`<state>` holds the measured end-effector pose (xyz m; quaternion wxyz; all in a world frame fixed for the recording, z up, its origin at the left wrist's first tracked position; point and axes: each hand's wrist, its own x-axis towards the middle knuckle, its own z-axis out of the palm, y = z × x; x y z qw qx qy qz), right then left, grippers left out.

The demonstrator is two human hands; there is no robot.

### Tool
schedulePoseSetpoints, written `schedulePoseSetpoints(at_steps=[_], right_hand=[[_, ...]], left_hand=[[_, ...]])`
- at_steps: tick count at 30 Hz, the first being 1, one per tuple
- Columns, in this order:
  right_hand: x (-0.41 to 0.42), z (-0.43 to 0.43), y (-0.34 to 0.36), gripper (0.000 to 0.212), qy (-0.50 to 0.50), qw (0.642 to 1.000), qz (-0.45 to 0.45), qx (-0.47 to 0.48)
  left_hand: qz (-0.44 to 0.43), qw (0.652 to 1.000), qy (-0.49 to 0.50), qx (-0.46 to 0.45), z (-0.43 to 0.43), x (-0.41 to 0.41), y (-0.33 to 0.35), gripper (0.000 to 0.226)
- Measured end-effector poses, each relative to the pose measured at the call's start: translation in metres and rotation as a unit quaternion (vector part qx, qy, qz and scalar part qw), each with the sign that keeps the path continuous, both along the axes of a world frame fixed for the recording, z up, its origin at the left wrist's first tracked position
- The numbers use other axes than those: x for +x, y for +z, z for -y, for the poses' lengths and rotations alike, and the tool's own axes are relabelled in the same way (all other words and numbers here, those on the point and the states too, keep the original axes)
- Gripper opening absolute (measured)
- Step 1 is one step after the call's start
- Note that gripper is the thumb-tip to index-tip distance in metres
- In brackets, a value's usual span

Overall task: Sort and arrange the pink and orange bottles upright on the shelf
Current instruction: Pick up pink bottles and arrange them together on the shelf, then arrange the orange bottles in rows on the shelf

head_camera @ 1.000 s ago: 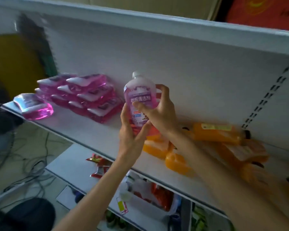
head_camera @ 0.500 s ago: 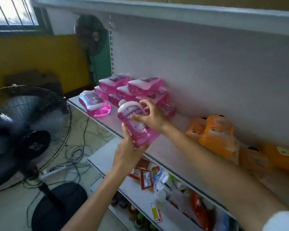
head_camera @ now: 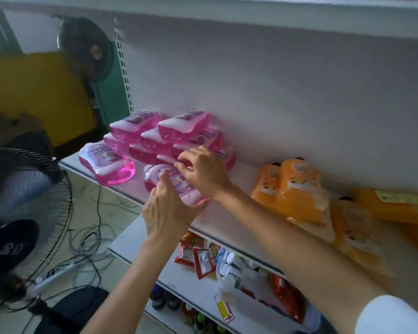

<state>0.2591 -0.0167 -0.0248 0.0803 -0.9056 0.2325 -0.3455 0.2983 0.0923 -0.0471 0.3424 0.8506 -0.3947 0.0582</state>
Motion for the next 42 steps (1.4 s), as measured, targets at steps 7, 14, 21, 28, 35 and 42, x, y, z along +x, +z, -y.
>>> schedulePoseSetpoints(at_steps=[7,14,21,28,35,42], right_hand=[[-0.097,0.040,0.054,0.010,-0.125,0.964,0.187,0.145],[-0.265,0.067,0.049,0.021,-0.342,0.905,0.202,0.153],[-0.402,0.070,0.005,0.056,-0.514,0.827,0.056,0.221],[-0.442,0.078,-0.007,0.076,-0.442,0.854,0.038,0.272],[-0.461,0.082,-0.017,0.070,-0.388,0.893,0.019,0.227],[-0.462,0.080,0.029,0.049,-0.266,0.926,0.207,0.171]], left_hand=[[0.049,0.953,-0.272,-0.122,0.059,-0.051,0.019,0.055],[0.062,0.875,-0.451,-0.165,0.100,-0.168,0.051,0.029],[0.007,0.826,-0.557,0.088,0.152,-0.272,0.033,0.056],[0.064,0.855,-0.496,0.139,0.189,-0.309,-0.001,0.077],[0.079,0.888,-0.436,0.119,0.194,-0.318,-0.008,0.072],[0.087,0.840,-0.533,-0.049,0.178,-0.327,-0.002,0.036]])
